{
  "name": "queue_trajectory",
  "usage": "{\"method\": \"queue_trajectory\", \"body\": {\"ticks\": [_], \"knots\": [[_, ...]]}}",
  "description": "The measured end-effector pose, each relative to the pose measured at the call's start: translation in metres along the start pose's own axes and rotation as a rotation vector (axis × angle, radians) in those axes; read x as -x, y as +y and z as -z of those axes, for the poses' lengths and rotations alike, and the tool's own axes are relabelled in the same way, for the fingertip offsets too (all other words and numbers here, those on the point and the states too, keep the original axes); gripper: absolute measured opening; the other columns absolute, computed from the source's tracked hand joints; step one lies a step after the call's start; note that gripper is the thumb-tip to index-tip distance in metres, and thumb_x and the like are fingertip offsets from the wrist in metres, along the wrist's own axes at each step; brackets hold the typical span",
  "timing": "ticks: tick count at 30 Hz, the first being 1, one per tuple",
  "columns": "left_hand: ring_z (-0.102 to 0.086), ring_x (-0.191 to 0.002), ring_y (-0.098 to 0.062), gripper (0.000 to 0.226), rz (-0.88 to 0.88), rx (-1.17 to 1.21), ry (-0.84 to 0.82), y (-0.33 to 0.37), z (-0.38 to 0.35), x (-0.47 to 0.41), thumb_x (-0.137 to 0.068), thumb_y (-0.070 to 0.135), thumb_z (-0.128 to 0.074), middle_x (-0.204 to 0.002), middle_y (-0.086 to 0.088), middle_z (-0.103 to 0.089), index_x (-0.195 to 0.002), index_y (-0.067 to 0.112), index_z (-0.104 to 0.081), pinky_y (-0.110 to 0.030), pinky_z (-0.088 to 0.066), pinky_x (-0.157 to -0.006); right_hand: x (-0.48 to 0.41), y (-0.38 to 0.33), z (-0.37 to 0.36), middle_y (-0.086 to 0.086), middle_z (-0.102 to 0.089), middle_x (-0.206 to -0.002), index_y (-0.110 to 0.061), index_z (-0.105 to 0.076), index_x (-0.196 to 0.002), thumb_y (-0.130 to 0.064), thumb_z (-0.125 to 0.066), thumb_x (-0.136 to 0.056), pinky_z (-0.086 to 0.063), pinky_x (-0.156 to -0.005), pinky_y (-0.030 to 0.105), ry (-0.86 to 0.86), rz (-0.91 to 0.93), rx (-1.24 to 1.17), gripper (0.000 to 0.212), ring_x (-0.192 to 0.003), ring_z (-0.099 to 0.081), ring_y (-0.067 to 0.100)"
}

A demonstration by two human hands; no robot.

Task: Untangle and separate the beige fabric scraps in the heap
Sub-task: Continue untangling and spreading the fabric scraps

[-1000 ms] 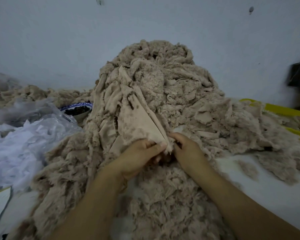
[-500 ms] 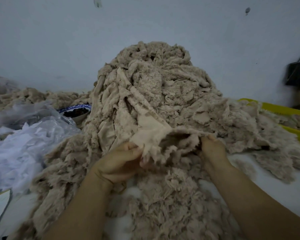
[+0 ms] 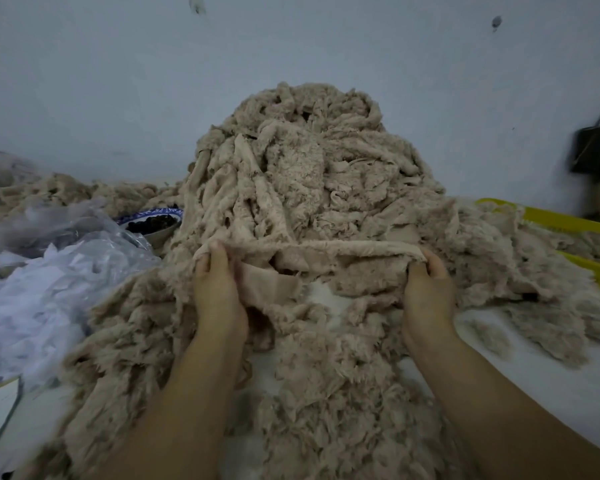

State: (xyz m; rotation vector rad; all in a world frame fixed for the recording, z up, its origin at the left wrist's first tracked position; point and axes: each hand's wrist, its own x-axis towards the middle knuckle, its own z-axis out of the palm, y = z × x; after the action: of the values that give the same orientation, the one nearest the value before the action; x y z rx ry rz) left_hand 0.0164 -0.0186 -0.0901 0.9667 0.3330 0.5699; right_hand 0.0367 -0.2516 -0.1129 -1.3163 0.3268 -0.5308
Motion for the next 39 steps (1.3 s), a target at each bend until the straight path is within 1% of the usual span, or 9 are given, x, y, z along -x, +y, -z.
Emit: {"method": "queue_trajectory", "body": {"ticks": [2,6,12,15,19,22,28,32,39], "knots": [[-0.060,-0.114,-0.011,0.038,-0.026,-0.146,0.140,-0.003,0.005,-0.006,-0.104,0.038,-0.049,-0.131,0.004,-0.061,-0.136,0.019,-0.058,-0.026,-0.048,-0.095,-0.004,-0.003,0.003,-0.009,-0.063,-0.084,-0.033,-0.060,-0.114,-0.021,-0.043,-0.104,-0.041,-0.048,0.017,0.069,0.005,-0.009,0.022,-0.052,-0.053,-0.003],[-0.057,-0.118,-0.024,0.038,0.000,-0.350,0.213,-0.006,0.018,-0.009,-0.105,0.037,-0.045,-0.136,-0.006,-0.059,-0.133,0.017,-0.060,-0.035,-0.050,-0.096,-0.016,-0.010,0.013,0.005,-0.062,-0.120,-0.016,-0.055,-0.130,-0.017,-0.036,-0.104,-0.051,-0.089,0.034,0.171,-0.017,-0.058,0.031,-0.109,-0.060,0.023],[-0.067,-0.088,-0.021,0.062,-0.287,-0.876,-0.287,0.001,-0.013,0.041,-0.085,0.071,-0.043,-0.099,-0.001,-0.075,-0.092,0.019,-0.075,-0.032,-0.051,-0.077,0.010,-0.013,-0.002,-0.012,-0.061,-0.079,-0.034,-0.059,-0.097,-0.022,-0.040,-0.103,-0.044,-0.059,0.025,-0.116,0.184,0.127,0.023,-0.068,-0.055,0.008],[-0.068,-0.058,-0.007,0.063,-0.161,-0.810,-0.575,0.003,-0.013,0.056,-0.084,0.082,-0.040,-0.073,0.002,-0.075,-0.084,0.032,-0.079,-0.020,-0.053,-0.052,0.027,-0.016,-0.004,-0.018,-0.045,-0.049,-0.038,-0.051,-0.082,-0.019,-0.040,-0.104,-0.026,-0.038,0.016,-0.262,0.281,0.196,0.031,-0.038,-0.032,0.003],[-0.072,-0.070,-0.018,0.072,0.112,-0.607,-0.822,-0.003,-0.019,0.064,-0.081,0.083,-0.042,-0.091,-0.006,-0.077,-0.094,0.023,-0.079,-0.021,-0.050,-0.052,0.044,-0.027,-0.006,-0.029,-0.059,-0.068,-0.042,-0.056,-0.097,-0.015,-0.050,-0.099,-0.037,-0.049,0.006,-0.368,0.438,0.274,0.028,-0.058,-0.053,-0.010],[-0.073,-0.093,-0.021,0.054,0.240,-0.403,-0.817,-0.007,-0.023,0.063,-0.084,0.063,-0.056,-0.109,-0.010,-0.075,-0.106,0.018,-0.077,-0.028,-0.058,-0.072,0.055,-0.026,-0.011,-0.026,-0.060,-0.096,-0.035,-0.063,-0.118,-0.015,-0.059,-0.094,-0.047,-0.075,0.019,-0.559,0.563,0.492,0.032,-0.085,-0.058,-0.004],[-0.067,-0.090,-0.021,0.031,0.485,0.001,-0.529,0.001,-0.018,0.042,-0.096,0.029,-0.056,-0.099,-0.011,-0.070,-0.106,0.005,-0.073,-0.033,-0.052,-0.084,0.064,-0.022,-0.013,-0.016,-0.058,-0.131,-0.036,-0.055,-0.136,-0.032,-0.055,-0.097,-0.052,-0.083,0.028,-0.751,0.742,0.684,0.039,-0.103,-0.059,0.002],[-0.067,-0.101,-0.015,0.036,0.479,0.427,-0.463,0.010,-0.010,0.029,-0.085,0.028,-0.057,-0.104,-0.006,-0.073,-0.102,0.003,-0.077,-0.032,-0.045,-0.105,0.061,-0.022,-0.013,-0.017,-0.057,-0.130,-0.034,-0.055,-0.136,-0.041,-0.056,-0.097,-0.049,-0.088,0.029,-0.740,0.765,0.721,0.040,-0.110,-0.054,0.001],[-0.073,-0.100,-0.021,0.039,0.347,0.682,-0.424,0.016,-0.007,0.020,-0.107,0.020,-0.035,-0.115,-0.017,-0.072,-0.116,-0.006,-0.062,-0.037,-0.053,-0.099,0.049,-0.016,-0.008,-0.016,-0.050,-0.092,-0.026,-0.067,-0.117,-0.050,-0.050,-0.098,-0.040,-0.064,0.030,-0.783,0.775,0.943,0.035,-0.077,-0.047,0.004]]}}
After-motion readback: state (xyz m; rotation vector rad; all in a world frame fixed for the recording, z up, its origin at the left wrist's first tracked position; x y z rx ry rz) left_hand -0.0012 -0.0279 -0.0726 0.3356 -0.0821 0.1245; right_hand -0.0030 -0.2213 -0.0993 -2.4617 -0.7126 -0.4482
